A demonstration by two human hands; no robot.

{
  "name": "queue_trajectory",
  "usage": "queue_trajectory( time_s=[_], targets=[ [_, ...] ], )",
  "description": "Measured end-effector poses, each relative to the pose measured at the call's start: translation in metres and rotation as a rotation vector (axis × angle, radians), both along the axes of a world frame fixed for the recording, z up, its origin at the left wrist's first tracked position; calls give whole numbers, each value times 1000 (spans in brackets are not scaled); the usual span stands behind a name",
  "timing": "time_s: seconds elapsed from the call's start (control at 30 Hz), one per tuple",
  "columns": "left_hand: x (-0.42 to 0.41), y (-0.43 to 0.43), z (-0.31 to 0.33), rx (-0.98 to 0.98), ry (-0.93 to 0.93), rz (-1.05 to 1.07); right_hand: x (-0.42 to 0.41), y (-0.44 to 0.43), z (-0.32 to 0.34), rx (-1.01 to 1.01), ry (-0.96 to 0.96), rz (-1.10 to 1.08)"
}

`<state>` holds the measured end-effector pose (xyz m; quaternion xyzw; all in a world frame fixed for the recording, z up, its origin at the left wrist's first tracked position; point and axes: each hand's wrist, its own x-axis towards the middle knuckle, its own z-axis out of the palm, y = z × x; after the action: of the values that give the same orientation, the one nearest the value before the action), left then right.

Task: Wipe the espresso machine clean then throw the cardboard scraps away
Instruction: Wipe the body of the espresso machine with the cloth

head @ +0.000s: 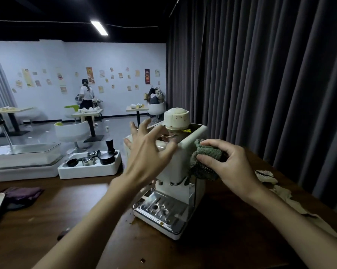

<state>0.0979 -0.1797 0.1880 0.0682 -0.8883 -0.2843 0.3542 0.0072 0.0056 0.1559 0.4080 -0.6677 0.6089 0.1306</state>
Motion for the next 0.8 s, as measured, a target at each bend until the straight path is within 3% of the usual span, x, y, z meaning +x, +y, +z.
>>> queue_trajectory(
  time_s=[0.2, 0.37, 0.57, 0.73, 0.8],
  targets=[
    [12, -28, 3, 7, 2, -152, -4, -8, -3, 32, 103, -102],
    [16, -19, -15, -19, -85, 82, -8, -14, -7, 78, 307, -276],
    [13, -32, -17, -47, -8, -50, -12, -26, -5, 74, 444, -372],
    [9, -58, -13, 116, -70, -219, -9, -41, -9, 25, 558, -362],
    [6, -65, -14, 69, -82, -204, -9, -48, -15, 18, 562, -414]
  ],
)
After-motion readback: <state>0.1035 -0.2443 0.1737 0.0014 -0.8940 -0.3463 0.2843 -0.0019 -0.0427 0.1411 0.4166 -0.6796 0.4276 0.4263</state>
